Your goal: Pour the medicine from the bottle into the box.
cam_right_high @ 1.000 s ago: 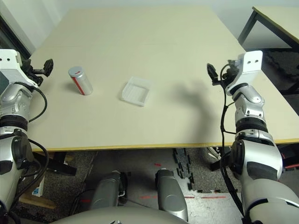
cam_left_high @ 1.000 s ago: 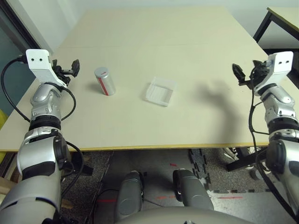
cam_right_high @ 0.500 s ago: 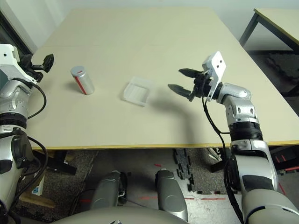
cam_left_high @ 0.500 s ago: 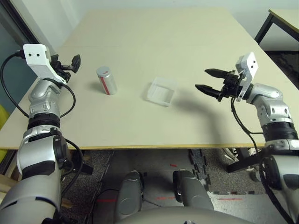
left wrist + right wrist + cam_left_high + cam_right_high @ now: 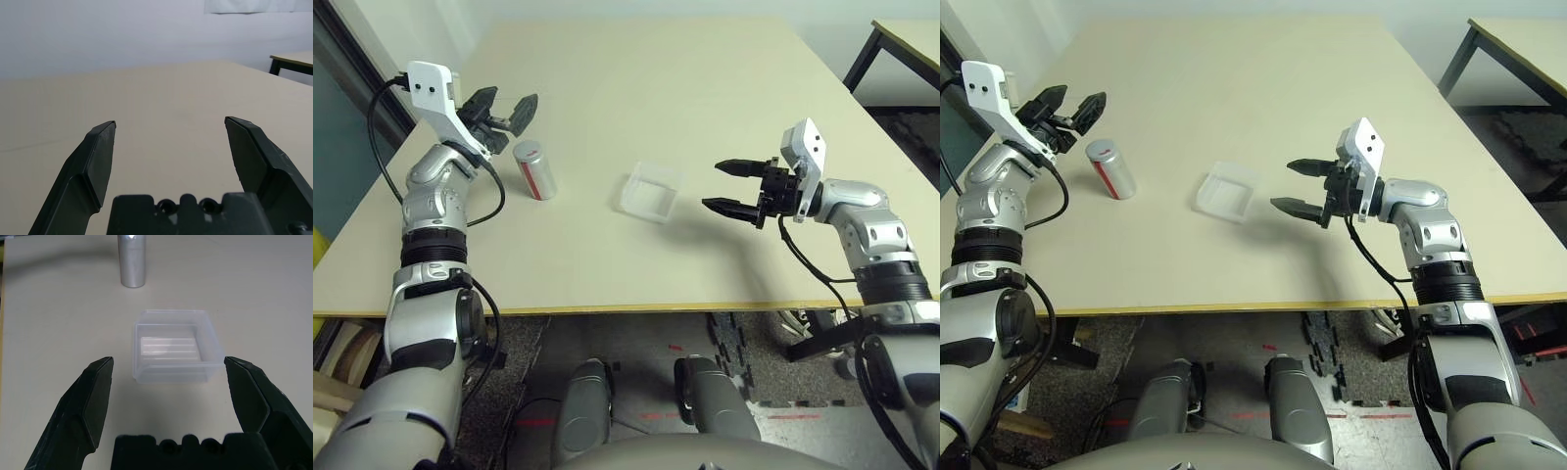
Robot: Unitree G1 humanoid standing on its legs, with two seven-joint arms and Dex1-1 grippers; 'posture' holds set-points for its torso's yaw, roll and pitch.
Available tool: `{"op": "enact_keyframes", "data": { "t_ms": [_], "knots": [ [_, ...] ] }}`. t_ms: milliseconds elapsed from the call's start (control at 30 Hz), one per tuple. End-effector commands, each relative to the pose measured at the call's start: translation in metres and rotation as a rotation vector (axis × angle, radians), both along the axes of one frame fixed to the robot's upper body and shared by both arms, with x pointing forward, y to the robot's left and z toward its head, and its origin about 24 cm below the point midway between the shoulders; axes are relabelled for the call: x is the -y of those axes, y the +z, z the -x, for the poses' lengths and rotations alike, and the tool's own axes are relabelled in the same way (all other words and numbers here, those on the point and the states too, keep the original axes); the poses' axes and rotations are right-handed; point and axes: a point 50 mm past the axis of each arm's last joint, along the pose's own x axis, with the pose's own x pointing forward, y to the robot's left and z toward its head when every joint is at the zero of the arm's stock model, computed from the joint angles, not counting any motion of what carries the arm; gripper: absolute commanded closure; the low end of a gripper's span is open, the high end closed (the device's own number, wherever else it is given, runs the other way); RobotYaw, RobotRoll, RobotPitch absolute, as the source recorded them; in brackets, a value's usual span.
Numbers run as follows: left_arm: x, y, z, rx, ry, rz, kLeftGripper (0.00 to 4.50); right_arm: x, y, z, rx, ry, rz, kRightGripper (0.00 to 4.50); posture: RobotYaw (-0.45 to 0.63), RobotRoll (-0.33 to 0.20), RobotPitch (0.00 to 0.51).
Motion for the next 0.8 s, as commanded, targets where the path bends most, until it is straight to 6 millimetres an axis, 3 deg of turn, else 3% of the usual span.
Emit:
{"op": "enact_keyframes", "data": {
  "t_ms": [33, 400, 800],
  "knots": [
    [0.0, -0.016, -0.002, -0.042, 0.021, -0.016, 0.04, 0.0, -0.004, 0.002, 0.0, 0.005, 0.015, 0.0, -0.11, 0.0, 0.083],
    [0.006, -0.054, -0.002, -0.097, 0.041, -0.061, 0.04, 0.003, -0.004, 0.003, 0.003, -0.015, 0.018, 0.0, -0.14, 0.0, 0.08],
    [0.013, -0.069, -0.004, -0.117, 0.056, -0.099, 0.04, 0.008, -0.007, 0.004, 0.0, -0.036, 0.026, 0.0, -0.16, 0.0, 0.078]
  ]
}}
